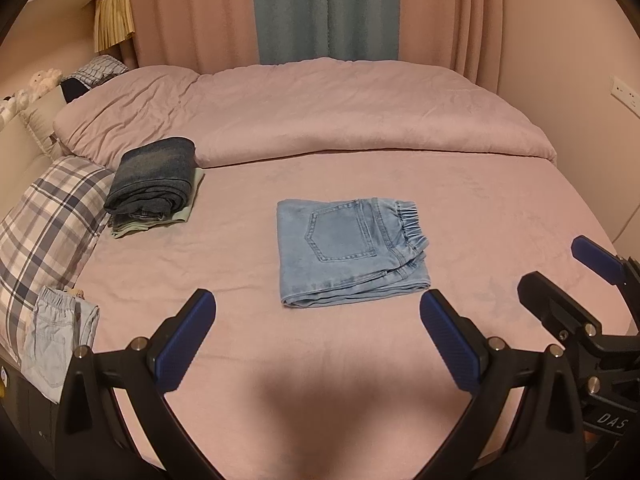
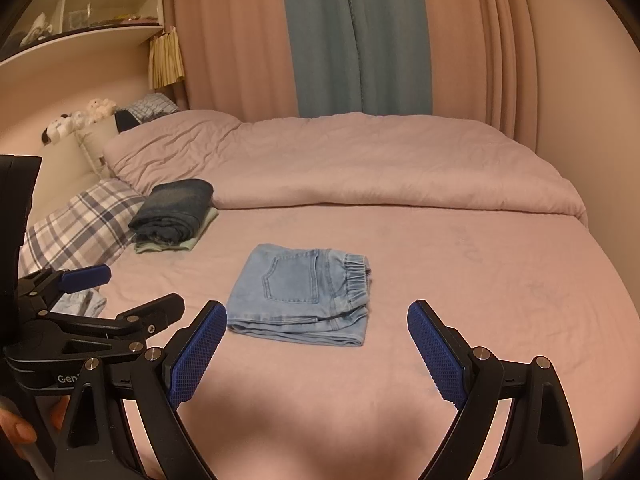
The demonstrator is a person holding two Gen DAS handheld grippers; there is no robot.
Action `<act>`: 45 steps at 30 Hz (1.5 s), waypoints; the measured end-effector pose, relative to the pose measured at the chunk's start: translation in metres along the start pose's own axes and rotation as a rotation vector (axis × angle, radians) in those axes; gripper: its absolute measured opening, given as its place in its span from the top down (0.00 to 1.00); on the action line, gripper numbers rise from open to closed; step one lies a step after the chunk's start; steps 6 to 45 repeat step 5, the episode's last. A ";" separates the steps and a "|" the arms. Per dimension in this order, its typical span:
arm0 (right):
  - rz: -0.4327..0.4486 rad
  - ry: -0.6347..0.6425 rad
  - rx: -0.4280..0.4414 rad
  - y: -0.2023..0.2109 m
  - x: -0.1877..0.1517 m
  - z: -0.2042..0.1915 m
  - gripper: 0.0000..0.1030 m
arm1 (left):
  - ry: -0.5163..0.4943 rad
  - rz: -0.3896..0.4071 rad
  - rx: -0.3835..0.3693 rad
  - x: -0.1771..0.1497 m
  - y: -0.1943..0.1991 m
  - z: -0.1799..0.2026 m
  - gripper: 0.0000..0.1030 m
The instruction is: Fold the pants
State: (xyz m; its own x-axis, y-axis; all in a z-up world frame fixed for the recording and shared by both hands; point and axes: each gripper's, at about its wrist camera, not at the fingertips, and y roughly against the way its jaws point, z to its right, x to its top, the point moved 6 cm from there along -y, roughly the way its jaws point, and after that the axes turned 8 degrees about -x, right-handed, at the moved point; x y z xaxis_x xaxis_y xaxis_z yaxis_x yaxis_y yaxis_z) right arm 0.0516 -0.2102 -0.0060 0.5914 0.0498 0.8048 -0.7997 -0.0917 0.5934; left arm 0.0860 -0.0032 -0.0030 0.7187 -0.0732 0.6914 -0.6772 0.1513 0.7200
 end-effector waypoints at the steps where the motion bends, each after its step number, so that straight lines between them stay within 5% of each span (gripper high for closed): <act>1: -0.001 -0.002 0.000 0.000 0.000 0.001 0.11 | 0.001 0.001 0.004 0.000 0.000 -0.001 0.01; 45: 0.002 -0.006 -0.002 0.000 0.000 0.002 0.11 | 0.008 -0.012 -0.009 -0.002 -0.003 -0.004 0.01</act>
